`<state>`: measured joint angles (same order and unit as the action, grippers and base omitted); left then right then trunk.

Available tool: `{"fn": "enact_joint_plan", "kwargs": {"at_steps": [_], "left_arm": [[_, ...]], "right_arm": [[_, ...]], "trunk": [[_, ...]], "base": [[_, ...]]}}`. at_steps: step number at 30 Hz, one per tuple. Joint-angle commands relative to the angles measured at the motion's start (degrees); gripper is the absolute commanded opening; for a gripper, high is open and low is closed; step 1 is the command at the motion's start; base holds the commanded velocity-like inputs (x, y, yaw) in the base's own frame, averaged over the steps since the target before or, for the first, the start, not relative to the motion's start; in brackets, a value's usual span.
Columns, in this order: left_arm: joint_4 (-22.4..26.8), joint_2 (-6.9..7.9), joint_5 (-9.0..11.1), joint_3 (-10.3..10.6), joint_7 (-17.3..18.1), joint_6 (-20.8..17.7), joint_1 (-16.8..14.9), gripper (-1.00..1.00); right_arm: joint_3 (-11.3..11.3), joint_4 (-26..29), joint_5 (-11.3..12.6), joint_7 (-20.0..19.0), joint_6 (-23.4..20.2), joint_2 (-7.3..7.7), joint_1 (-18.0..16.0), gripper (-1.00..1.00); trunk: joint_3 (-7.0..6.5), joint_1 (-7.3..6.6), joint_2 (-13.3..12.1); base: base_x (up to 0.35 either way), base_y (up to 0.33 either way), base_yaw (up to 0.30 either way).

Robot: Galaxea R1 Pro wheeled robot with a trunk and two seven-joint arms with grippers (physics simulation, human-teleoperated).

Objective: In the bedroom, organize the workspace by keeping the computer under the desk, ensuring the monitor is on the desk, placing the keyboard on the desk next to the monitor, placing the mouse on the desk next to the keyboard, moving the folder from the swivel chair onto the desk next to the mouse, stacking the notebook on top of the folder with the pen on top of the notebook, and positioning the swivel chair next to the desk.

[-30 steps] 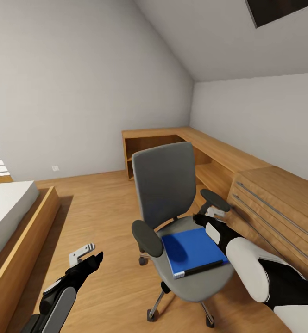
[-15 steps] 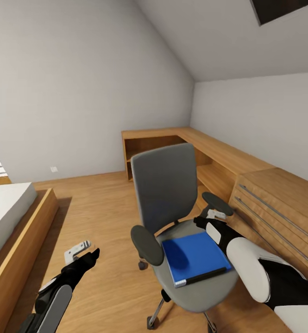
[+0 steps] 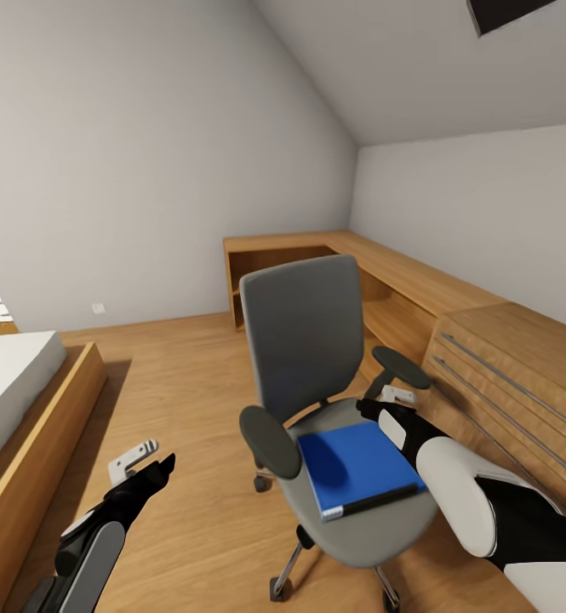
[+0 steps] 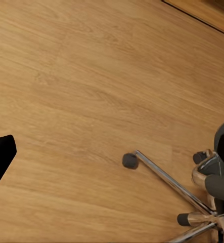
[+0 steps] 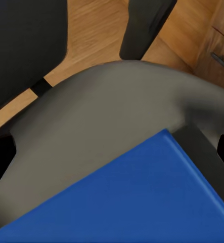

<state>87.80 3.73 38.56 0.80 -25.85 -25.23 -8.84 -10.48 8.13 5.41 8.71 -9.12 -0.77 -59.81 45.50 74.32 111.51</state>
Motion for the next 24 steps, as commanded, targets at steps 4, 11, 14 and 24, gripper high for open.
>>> {"fn": "enact_joint_plan", "kwargs": {"at_steps": [4,11,14,24], "left_arm": [[0.04,0.01,0.52,0.11,-0.52,-0.09,-0.04,1.0],[-0.08,-0.14,0.25,0.24,-0.52,-0.09,-0.04,1.0],[-0.09,-0.19,0.23,0.29,-0.52,-0.09,-0.04,1.0],[-0.29,-0.31,0.35,0.36,-0.44,-0.09,-0.04,1.0]], "right_arm": [[0.06,0.19,0.57,0.25,-0.21,0.04,-0.02,1.0],[0.23,0.42,0.36,0.65,-0.16,0.78,-0.02,1.0],[1.27,0.52,-0.49,0.68,-0.12,0.89,-0.04,1.0],[3.23,0.57,-1.33,0.78,-0.02,0.86,-0.03,1.0]], "trunk": [[0.78,0.88,1.65],[2.03,2.41,4.45],[2.57,3.07,5.66],[2.57,3.07,5.66]], "base": [[0.0,0.0,0.0],[0.0,0.0,0.0],[0.0,0.0,0.0],[0.0,0.0,0.0]]}}
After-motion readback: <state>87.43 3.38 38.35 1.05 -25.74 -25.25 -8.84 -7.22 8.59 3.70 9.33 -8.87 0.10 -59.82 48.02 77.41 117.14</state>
